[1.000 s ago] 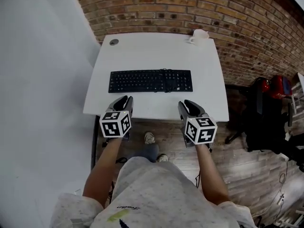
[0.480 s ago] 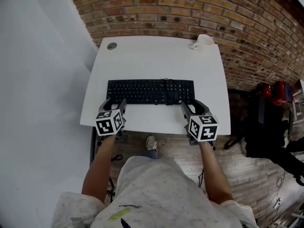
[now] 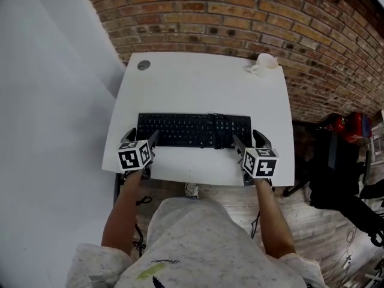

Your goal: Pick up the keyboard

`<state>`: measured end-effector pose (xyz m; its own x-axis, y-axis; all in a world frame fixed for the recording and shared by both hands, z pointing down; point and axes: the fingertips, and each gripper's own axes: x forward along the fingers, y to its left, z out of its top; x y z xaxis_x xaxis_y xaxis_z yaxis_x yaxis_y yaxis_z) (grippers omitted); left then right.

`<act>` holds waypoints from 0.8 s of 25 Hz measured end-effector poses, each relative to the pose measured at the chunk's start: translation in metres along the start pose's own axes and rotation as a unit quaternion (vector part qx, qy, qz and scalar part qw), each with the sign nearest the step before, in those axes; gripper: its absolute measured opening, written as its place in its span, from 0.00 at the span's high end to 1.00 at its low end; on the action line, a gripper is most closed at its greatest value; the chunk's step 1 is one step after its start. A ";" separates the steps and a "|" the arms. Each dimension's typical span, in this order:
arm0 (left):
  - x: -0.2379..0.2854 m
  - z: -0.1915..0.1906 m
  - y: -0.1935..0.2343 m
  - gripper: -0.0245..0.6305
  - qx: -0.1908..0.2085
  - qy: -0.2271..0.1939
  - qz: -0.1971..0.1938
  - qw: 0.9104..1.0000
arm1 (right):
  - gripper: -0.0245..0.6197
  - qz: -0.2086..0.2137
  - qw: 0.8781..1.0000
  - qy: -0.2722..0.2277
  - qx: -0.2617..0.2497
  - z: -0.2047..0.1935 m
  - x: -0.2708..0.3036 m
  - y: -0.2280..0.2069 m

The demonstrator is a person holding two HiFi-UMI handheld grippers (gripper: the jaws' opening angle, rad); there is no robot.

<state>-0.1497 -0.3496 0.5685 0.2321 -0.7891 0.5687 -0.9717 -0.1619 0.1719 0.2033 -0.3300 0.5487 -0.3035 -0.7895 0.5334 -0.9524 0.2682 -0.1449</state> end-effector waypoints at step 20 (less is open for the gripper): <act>0.035 -0.002 0.014 0.25 -0.020 0.058 -0.054 0.997 | 0.34 0.013 0.996 0.063 0.061 -0.012 0.053 -0.016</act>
<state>-0.1554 -0.3784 0.5930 0.3416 -0.6946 0.6332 -0.9386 -0.2174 0.2679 0.2025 -0.3695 0.5890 -0.3298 -0.7052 0.6276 -0.9429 0.2129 -0.2562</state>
